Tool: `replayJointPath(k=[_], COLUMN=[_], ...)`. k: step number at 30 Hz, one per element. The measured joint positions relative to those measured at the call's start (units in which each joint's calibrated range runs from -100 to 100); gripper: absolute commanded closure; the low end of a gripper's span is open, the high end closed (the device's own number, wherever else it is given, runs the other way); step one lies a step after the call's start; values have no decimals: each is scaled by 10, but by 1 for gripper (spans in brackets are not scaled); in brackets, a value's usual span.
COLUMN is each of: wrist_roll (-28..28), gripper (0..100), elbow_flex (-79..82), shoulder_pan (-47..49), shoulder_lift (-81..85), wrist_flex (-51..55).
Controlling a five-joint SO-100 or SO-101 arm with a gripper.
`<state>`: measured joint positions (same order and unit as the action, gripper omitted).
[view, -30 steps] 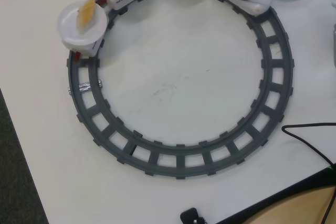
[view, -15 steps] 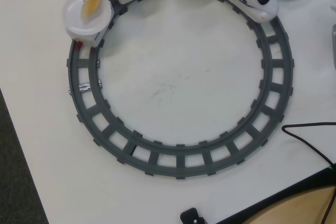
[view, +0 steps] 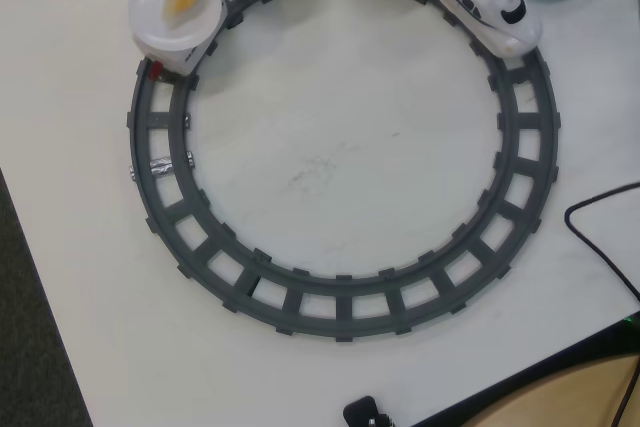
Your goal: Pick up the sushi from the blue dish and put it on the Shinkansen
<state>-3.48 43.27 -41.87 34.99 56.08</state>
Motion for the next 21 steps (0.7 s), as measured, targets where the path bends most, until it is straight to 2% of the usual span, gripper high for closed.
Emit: replayJointPath(k=[10,21], wrist_roll=[-58,-87], gripper=[74,74], elbow_flex=[-364,-541], shoulder_pan=[28,90], shoulder_lift=[-317,-552], wrist_flex=[80,104])
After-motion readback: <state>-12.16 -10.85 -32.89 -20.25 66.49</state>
